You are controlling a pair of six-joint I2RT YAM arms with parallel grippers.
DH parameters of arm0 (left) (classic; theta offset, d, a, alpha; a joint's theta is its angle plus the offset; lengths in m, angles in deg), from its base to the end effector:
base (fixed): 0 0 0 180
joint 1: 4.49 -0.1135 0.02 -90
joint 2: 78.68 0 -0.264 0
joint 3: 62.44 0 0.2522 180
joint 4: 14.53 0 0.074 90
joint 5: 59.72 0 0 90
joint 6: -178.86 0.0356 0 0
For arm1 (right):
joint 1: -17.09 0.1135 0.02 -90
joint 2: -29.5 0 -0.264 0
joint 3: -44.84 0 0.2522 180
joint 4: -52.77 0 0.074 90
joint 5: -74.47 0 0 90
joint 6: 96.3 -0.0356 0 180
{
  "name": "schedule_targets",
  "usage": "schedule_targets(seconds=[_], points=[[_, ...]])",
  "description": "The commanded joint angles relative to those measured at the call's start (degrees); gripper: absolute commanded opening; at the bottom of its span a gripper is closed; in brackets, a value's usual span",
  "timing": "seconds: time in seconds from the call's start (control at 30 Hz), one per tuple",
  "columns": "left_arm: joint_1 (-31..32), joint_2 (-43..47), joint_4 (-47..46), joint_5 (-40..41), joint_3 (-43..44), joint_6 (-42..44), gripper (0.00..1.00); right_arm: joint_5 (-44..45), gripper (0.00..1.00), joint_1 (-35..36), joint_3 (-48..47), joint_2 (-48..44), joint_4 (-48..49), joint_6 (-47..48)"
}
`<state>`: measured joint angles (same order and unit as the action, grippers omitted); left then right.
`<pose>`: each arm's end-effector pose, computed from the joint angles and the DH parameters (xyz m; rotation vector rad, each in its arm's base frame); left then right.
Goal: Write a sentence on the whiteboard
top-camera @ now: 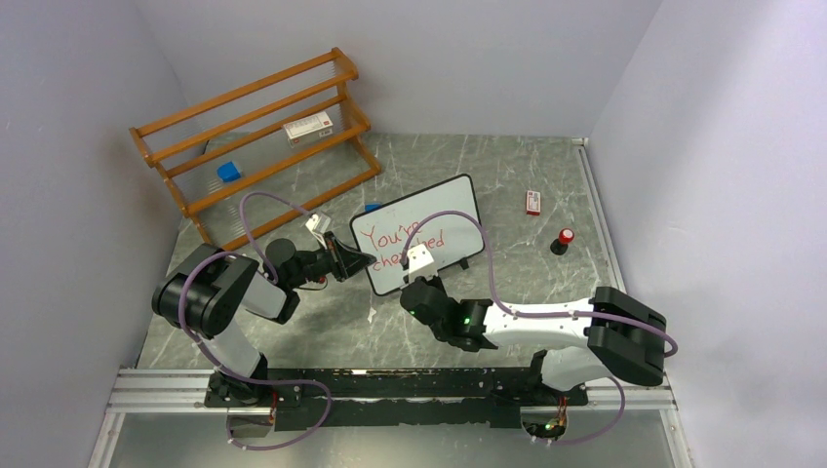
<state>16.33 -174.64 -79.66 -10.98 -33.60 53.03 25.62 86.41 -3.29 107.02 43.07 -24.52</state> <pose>0.2217 -0.1094 0.1402 0.3823 1.7276 -1.3131 0.1141 0.2358 0.1839 -0.5497 1.9932 0.1185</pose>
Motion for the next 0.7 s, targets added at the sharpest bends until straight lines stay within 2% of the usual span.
schedule_targets(seconds=[0.0, 0.67], points=[[-0.8, -1.5, -5.1, -0.1, -0.2, -0.6, 0.05, -0.7, 0.0, -0.6, 1.3, 0.0, -1.4, -2.1], [-0.9, -1.1, -4.4, -0.4, -0.3, -0.7, 0.05, 2.8, 0.0, -0.5, 2.6, -0.9, -1.0, -3.7]])
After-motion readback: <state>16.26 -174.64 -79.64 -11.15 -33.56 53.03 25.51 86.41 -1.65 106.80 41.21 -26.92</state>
